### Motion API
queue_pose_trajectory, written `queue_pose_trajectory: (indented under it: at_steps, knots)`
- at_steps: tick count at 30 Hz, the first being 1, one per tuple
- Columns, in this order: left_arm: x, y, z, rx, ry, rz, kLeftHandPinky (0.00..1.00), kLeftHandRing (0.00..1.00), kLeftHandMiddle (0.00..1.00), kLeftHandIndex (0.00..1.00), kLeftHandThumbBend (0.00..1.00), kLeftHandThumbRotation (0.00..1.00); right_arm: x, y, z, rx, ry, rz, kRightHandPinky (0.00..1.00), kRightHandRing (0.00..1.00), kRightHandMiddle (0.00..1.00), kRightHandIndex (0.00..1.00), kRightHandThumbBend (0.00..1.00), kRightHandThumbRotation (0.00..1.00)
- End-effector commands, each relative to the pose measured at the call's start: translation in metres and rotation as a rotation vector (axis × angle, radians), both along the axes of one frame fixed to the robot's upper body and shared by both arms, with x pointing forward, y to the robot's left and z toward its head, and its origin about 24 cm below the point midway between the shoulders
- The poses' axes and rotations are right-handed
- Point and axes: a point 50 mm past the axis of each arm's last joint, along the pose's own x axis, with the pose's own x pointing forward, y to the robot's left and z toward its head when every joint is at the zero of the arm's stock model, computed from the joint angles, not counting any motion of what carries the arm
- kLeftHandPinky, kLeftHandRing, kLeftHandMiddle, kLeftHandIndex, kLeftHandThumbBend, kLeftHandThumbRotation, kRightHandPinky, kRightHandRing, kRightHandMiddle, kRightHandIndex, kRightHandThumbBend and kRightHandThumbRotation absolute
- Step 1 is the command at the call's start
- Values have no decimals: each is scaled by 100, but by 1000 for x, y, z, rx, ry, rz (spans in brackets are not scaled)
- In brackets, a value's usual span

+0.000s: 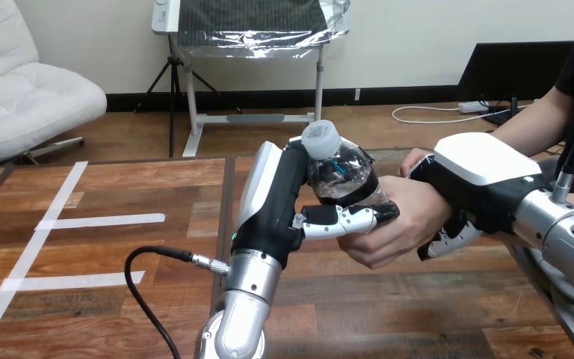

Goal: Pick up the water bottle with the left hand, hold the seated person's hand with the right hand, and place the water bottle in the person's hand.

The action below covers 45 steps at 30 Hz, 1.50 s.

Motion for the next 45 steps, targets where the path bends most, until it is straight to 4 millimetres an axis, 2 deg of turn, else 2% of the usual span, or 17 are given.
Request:
queue_pose_trajectory:
  at_steps: [1, 5, 11, 14, 17, 21, 25, 34, 45]
  knots:
    - [2, -33, 35, -46, -126, -119, 34, 38, 44, 49, 59, 0, 4, 7, 18, 0, -86, 15, 35, 45, 55, 55, 76, 0]
    - [2, -33, 34, -7, -121, -115, 35, 41, 47, 53, 60, 2, 3, 8, 19, 1, -96, 16, 37, 48, 59, 61, 78, 0]
    - [0, -32, 35, 99, -146, -101, 48, 58, 62, 68, 65, 22, 0, 7, 20, 3, -103, 21, 46, 61, 71, 72, 81, 0]
    - [0, -32, 34, 134, -154, -93, 56, 68, 73, 78, 69, 34, -2, 7, 20, 10, -103, 21, 52, 68, 76, 76, 81, 0]
    - [-1, -32, 34, 157, -150, -90, 71, 83, 87, 90, 74, 46, -3, 7, 21, 15, -101, 21, 60, 76, 82, 81, 81, 3]
    - [-2, -31, 33, 170, -147, -86, 86, 93, 95, 96, 80, 57, -5, 6, 21, 23, -96, 20, 67, 83, 87, 85, 82, 5]
    - [-3, -29, 33, 180, -145, -84, 96, 98, 98, 99, 87, 69, -7, 6, 21, 36, -91, 12, 75, 90, 92, 89, 82, 6]
    - [-4, -25, 32, 183, -147, -75, 100, 100, 100, 100, 97, 82, -13, 6, 22, 75, -91, 5, 85, 98, 98, 93, 83, 3]
    - [-4, -21, 31, 172, -143, -57, 100, 100, 100, 100, 100, 83, -20, 5, 24, 50, -110, -10, 90, 100, 100, 94, 83, 8]
